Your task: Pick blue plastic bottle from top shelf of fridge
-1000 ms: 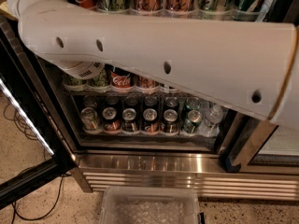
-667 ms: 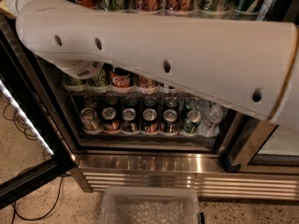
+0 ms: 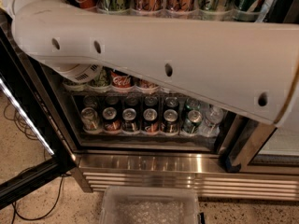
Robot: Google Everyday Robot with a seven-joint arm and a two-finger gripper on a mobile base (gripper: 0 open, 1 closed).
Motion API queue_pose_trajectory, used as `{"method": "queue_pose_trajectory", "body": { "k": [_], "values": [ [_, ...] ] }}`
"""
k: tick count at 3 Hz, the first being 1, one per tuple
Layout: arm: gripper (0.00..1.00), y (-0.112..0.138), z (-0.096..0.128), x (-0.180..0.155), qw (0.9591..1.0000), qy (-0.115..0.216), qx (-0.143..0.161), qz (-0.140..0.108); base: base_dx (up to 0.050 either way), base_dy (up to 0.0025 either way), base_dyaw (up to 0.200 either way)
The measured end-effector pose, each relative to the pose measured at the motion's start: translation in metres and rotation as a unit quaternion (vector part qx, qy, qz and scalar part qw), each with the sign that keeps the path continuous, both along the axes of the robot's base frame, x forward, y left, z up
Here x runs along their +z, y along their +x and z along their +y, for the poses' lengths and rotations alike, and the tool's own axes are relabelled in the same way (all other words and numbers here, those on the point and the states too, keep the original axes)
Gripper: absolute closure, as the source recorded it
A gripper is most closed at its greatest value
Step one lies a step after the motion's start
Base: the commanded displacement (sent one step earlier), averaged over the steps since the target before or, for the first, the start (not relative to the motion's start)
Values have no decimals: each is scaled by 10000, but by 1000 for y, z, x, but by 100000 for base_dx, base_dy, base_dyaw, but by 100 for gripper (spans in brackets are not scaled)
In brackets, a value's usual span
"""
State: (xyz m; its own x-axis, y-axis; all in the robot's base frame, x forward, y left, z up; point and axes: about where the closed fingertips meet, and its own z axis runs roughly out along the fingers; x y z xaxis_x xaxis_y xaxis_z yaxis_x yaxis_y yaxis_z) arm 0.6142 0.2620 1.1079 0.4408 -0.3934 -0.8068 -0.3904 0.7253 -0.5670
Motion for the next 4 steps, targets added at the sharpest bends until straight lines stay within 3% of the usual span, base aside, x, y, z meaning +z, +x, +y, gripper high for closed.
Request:
{"method": "queue_pose_trajectory", "body": {
  "k": [2,3,4],
  "values": [
    [19,-4,-1,-4,10000,-27,-41,69,0,0,0],
    [25,2,-7,-17,9993,-107,-172,311,0,0,0],
    [26,29,-29,-51,9950,-445,-578,686,0,0,0]
  ]
}}
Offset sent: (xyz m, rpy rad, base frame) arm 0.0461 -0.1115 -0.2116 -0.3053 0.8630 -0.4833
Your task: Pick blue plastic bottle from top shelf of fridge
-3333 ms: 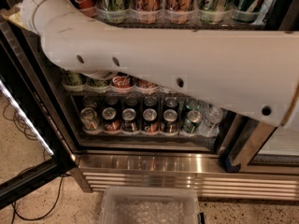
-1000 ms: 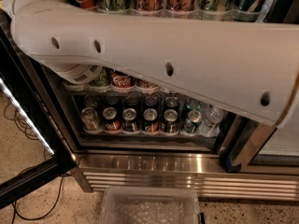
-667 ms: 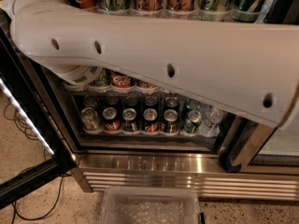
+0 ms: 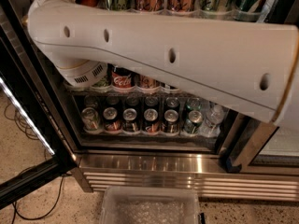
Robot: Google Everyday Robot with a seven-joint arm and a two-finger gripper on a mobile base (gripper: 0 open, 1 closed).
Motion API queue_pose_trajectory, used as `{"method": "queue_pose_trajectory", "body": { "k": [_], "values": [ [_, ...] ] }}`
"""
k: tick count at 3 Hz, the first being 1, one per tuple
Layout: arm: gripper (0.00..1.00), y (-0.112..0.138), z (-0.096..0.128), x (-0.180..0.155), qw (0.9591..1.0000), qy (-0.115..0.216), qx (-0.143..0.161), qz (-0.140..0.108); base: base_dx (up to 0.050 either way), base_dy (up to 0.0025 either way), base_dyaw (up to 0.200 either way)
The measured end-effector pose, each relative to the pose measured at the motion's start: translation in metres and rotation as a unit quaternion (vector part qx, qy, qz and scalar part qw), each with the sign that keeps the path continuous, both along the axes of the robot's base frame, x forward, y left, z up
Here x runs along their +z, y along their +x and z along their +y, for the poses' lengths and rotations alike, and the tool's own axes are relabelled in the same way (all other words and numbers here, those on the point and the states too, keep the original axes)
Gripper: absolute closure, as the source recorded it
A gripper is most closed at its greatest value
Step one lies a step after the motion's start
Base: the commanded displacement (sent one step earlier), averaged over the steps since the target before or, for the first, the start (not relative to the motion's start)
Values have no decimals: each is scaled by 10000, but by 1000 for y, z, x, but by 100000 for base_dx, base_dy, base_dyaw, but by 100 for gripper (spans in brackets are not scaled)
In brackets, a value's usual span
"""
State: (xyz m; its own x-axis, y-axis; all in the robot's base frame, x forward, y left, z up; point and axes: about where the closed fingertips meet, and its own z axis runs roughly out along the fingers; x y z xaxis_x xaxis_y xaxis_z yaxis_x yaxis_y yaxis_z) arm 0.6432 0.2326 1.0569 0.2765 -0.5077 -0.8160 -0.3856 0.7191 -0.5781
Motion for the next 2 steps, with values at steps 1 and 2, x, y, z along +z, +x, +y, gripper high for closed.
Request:
{"method": "queue_pose_trajectory", "body": {
  "k": [1,2],
  "values": [
    [28,0,1,0,10000,0,0,1,0,0,0],
    [27,5,-5,-13,9996,-82,-135,253,0,0,0]
  ]
}}
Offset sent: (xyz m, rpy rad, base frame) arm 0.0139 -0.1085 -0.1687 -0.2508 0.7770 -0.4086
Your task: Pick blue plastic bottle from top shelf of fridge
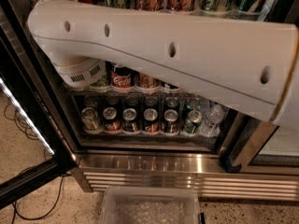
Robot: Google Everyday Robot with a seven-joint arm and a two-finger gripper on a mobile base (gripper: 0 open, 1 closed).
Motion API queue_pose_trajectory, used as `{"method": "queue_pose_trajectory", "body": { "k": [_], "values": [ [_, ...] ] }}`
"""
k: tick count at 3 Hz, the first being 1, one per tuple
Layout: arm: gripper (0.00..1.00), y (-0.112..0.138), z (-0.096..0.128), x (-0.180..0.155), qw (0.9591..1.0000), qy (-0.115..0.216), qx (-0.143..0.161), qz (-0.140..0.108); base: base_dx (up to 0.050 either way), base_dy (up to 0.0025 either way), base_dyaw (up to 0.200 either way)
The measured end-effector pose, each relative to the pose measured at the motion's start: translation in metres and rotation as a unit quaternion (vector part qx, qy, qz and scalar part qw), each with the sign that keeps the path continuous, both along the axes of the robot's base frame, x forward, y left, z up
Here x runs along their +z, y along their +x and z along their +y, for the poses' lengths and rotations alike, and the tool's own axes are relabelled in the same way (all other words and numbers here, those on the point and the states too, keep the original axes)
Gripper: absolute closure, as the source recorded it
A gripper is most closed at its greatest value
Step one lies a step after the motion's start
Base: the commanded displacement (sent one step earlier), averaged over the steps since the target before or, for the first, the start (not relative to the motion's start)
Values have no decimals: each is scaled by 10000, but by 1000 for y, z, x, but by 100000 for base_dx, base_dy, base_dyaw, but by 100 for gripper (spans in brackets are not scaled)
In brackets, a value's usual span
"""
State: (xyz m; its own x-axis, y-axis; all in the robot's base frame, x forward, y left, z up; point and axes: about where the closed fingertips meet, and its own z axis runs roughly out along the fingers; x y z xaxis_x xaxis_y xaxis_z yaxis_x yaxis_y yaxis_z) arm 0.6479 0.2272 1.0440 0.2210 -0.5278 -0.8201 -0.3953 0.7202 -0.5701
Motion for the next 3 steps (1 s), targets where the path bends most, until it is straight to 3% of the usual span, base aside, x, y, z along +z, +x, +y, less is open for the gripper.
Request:
{"method": "queue_pose_trajectory", "body": {
  "k": [3],
  "values": [
    [27,2,0,-3,9999,-50,-83,112,0,0,0]
  ]
}}
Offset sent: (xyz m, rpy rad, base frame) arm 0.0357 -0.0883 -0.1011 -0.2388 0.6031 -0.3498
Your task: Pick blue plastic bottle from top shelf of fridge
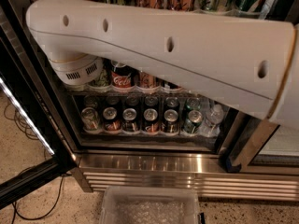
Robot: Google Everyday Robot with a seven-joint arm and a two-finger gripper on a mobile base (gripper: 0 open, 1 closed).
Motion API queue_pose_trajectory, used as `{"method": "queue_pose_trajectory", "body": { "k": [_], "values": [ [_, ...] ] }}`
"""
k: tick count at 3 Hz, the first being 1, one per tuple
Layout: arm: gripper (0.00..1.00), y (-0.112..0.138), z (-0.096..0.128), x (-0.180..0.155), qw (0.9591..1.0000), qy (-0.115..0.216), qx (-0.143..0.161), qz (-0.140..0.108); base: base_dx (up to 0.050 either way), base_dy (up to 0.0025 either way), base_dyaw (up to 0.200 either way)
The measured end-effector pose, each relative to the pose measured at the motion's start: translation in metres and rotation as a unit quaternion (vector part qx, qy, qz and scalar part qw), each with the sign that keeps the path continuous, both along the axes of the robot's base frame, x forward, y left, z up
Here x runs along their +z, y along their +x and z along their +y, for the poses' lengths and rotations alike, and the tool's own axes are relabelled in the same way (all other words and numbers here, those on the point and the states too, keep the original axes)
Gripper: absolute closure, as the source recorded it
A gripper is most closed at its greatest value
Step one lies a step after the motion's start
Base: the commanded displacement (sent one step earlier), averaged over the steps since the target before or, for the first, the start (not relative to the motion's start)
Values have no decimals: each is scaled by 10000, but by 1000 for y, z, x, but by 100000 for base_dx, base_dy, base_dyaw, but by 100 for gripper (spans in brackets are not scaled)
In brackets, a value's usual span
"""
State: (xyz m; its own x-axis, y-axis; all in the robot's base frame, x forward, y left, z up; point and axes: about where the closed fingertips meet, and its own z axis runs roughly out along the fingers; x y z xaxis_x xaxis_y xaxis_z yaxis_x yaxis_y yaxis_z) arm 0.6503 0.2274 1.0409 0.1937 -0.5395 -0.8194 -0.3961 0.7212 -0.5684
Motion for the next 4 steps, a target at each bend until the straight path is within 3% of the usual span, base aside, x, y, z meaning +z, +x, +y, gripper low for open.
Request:
{"method": "queue_pose_trajectory", "body": {
  "k": [3,4],
  "values": [
    [28,5,-6,7,9997,-96,-151,179,0,0,0],
    [28,8,-18,57,9989,48,-375,293,0,0,0]
  ]
}}
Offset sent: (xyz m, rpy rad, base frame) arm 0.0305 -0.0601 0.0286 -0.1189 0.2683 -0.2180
